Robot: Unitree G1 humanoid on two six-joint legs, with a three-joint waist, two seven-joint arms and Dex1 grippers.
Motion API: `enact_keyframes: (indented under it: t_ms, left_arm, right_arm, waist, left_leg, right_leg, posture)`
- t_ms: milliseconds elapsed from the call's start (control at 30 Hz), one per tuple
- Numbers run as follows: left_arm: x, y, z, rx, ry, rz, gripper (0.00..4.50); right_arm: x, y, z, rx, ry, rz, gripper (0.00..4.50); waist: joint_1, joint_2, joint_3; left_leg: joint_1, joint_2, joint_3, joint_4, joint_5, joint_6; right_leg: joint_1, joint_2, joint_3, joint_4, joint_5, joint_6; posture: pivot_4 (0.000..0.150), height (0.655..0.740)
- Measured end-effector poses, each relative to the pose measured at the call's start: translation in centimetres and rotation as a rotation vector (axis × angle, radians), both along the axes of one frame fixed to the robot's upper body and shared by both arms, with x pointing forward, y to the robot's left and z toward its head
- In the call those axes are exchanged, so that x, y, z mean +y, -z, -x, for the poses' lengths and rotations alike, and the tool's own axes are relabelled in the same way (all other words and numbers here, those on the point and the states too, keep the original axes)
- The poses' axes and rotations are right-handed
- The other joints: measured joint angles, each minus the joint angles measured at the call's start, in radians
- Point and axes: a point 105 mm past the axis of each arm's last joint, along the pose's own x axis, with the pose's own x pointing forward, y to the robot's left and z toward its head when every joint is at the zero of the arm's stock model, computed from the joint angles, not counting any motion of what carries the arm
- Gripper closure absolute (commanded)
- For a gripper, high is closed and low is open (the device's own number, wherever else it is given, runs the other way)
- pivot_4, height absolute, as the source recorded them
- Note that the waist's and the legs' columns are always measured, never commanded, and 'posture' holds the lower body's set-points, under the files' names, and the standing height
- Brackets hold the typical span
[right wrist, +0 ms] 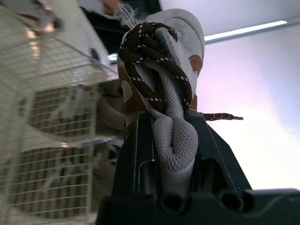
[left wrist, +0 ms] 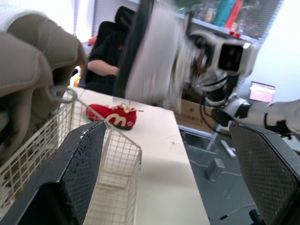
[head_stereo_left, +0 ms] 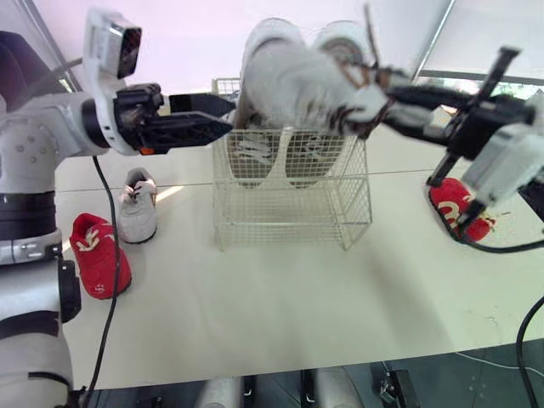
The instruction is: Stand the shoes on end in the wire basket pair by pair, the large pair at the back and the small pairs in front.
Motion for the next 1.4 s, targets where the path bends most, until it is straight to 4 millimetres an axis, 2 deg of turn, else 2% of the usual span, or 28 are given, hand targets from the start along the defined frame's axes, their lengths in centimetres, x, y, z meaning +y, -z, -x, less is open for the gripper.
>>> enact_keyframes:
  t_ms: [233,367,467,667,700,733,800,833,867,933,1033,1133,1267,1333,1400]
  left_arm:
    - [-0.5,0.8,-0.3,-0.022,-0.003,-0.05,0.2]
    - [-0.9,1.0,0.1,-0.038,0.027,-0.064,0.2]
    - [-1.2,1.2,0.2,-0.035,0.043,-0.063,0.96]
    - [-1.3,1.5,0.4,-0.03,0.055,-0.069,3.83]
    - [-1.3,1.6,0.3,-0.026,0.051,-0.067,4.15]
    - [-1.3,1.7,0.3,-0.021,0.048,-0.065,4.19]
    - [-1.3,2.0,0.1,-0.003,0.037,-0.054,4.19]
    - [-1.2,2.2,-0.1,0.011,0.023,-0.046,4.19]
    - [-1.2,2.4,-0.2,0.023,0.01,-0.035,4.19]
    - [-1.3,2.7,-0.5,0.064,-0.003,0.01,4.19]
    - [-1.4,2.9,-0.7,0.133,-0.017,0.105,4.19]
    - [-1.2,3.7,-1.1,0.217,-0.049,0.175,4.19]
    - [-1.3,3.9,-1.2,0.271,-0.079,0.27,4.19]
    - [-1.6,3.8,-1.1,0.291,-0.075,0.349,4.19]
    - [-2.0,3.8,-1.1,0.307,-0.084,0.39,4.19]
  right_arm:
    - [2.2,0.7,0.3,0.051,-0.102,0.021,4.29]
    - [3.1,0.3,0.8,0.058,-0.138,0.03,4.29]
    - [3.4,0.5,0.8,0.091,-0.146,0.036,4.29]
    - [3.6,0.8,0.4,0.128,-0.144,0.046,4.29]
    - [3.6,0.8,0.4,0.133,-0.142,0.049,4.29]
    - [3.6,0.8,0.4,0.138,-0.139,0.05,4.29]
    - [3.6,0.9,0.2,0.164,-0.13,0.041,3.3]
    - [3.7,0.8,0.2,0.189,-0.131,0.022,2.99]
    - [3.8,0.6,0.2,0.215,-0.136,0.002,2.38]
    - [3.8,0.1,0.3,0.34,-0.135,-0.088,1.29]
    - [3.0,-0.9,0.2,0.539,-0.118,-0.255,0.14]
    - [1.6,-2.2,0.1,0.713,-0.115,-0.439,0.14]
    - [-0.6,-3.2,0.7,0.968,-0.196,-0.698,0.14]
    - [-2.1,-2.1,0.0,1.158,-0.231,-0.894,0.14]
    - [-2.5,-0.5,-0.7,1.292,-0.252,-1.016,0.14]
  waist:
    - [0.0,0.0,0.0]
    - [0.003,0.0,0.0]
    - [0.004,0.0,0.0]
    - [0.004,0.0,0.0]
    - [0.004,0.0,0.0]
    - [0.004,0.0,0.0]
    - [0.004,0.0,0.0]
    - [0.004,0.0,0.0]
    - [0.004,0.0,0.0]
    - [0.004,0.0,0.0]
    - [0.008,0.0,0.0]
    - [0.007,0.0,0.0]
    - [0.008,-0.001,-0.001]
    - [0.007,-0.003,-0.002]
    - [0.007,-0.003,-0.002]
  left_leg:
    - [0.0,0.0,-0.001,0.0,0.0,0.0]
    - [0.0,0.0,-0.001,0.0,0.0,-0.001]
    - [0.0,0.0,-0.001,0.0,0.0,-0.001]
    - [0.0,0.0,-0.001,-0.001,0.0,-0.001]
    - [0.0,0.0,-0.001,0.0,0.0,-0.001]
    - [0.0,0.0,-0.001,0.0,0.0,-0.001]
    - [0.0,0.0,-0.001,0.0,0.0,-0.001]
    - [0.0,0.0,-0.001,0.0,0.0,-0.001]
    - [0.0,0.0,-0.001,0.0,0.0,-0.001]
    - [0.0,0.0,-0.002,-0.001,0.0,-0.001]
    - [0.0,0.0,-0.002,0.0,0.0,-0.001]
    - [0.0,0.0,-0.002,-0.001,0.0,-0.001]
    - [0.0,0.0,-0.002,-0.002,-0.001,-0.001]
    - [0.0,0.0,-0.002,-0.002,-0.001,-0.001]
    - [0.0,0.0,-0.002,-0.002,-0.001,0.0]
  right_leg:
    - [0.0,0.0,0.0,0.0,0.0,0.0]
    - [0.0,-0.001,0.0,0.0,0.0,0.0]
    - [0.0,-0.001,0.0,0.0,0.0,-0.001]
    - [-0.001,-0.001,0.0,0.0,0.0,-0.001]
    - [-0.001,-0.001,0.0,0.0,0.0,-0.001]
    - [-0.001,-0.001,0.0,0.0,0.0,-0.001]
    - [-0.001,-0.001,0.0,0.0,0.0,-0.001]
    - [-0.001,-0.001,0.0,0.0,0.0,-0.001]
    - [-0.001,-0.001,0.0,0.0,0.0,-0.001]
    - [-0.001,-0.001,0.0,0.001,0.0,0.0]
    - [-0.001,-0.002,0.0,0.001,0.0,0.0]
    - [-0.001,-0.003,0.0,0.0,0.001,-0.001]
    - [-0.001,-0.003,0.0,-0.001,0.002,0.001]
    - [0.0,-0.003,0.0,-0.001,0.003,0.001]
    - [0.0,-0.003,0.0,-0.002,0.004,0.001]
  posture:
    - [0.15,0.74]
    - [0.15,0.74]
    - [0.15,0.74]
    - [0.15,0.74]
    - [0.15,0.74]
    - [0.15,0.74]
    - [0.15,0.74]
    - [0.15,0.74]
    - [0.15,0.74]
    - [0.15,0.74]
    - [0.15,0.74]
    - [0.15,0.74]
    - [0.15,0.74]
    - [0.15,0.74]
    - [0.15,0.74]
